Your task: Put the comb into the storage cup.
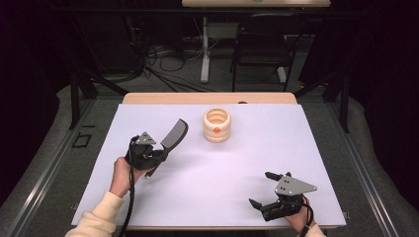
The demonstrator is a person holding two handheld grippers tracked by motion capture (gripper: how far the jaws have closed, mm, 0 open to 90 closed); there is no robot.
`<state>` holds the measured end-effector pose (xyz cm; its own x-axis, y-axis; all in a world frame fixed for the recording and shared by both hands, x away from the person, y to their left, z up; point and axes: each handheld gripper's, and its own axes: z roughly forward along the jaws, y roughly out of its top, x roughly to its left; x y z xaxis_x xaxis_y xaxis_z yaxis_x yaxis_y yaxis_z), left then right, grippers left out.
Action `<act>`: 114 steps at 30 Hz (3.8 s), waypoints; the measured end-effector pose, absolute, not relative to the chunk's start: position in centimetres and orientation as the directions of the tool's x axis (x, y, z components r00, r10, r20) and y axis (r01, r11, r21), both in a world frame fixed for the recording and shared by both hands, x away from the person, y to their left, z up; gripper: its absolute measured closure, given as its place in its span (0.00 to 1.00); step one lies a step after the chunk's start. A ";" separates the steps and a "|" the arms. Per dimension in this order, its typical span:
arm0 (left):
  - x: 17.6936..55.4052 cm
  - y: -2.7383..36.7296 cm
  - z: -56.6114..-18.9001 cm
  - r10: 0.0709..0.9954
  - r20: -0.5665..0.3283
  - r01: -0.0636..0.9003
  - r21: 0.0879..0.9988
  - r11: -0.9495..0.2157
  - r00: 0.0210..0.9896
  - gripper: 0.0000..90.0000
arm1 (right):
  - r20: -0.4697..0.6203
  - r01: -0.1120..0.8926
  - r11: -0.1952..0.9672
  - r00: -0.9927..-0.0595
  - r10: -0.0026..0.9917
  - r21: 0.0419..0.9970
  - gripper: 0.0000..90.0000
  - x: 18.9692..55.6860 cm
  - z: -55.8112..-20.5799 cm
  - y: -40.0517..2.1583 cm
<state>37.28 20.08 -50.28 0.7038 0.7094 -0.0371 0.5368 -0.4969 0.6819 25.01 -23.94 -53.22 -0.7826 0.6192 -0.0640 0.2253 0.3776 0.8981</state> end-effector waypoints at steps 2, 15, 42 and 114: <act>37.3 20.0 -50.2 0.713 -0.028 0.533 0.685 -0.496 0.700 0.80 | -0.065 0.226 0.381 -0.784 0.618 0.897 0.00 25.0 -53.2 -23.9; 38.0 19.5 -50.1 0.719 -0.024 0.516 0.713 -0.475 0.694 0.80 | -0.063 0.224 0.379 -0.787 0.614 0.898 0.00 25.0 -53.2 -23.9; 39.6 19.2 -49.8 0.728 -0.062 0.495 0.772 -0.398 0.683 0.80 | -0.051 0.235 0.373 -0.786 0.616 0.897 0.00 25.2 -53.3 -23.8; 43.9 14.9 -46.7 0.722 -0.089 0.431 0.849 -0.305 0.686 0.80 | -0.041 0.248 0.379 -0.789 0.613 0.891 0.00 25.4 -53.5 -23.7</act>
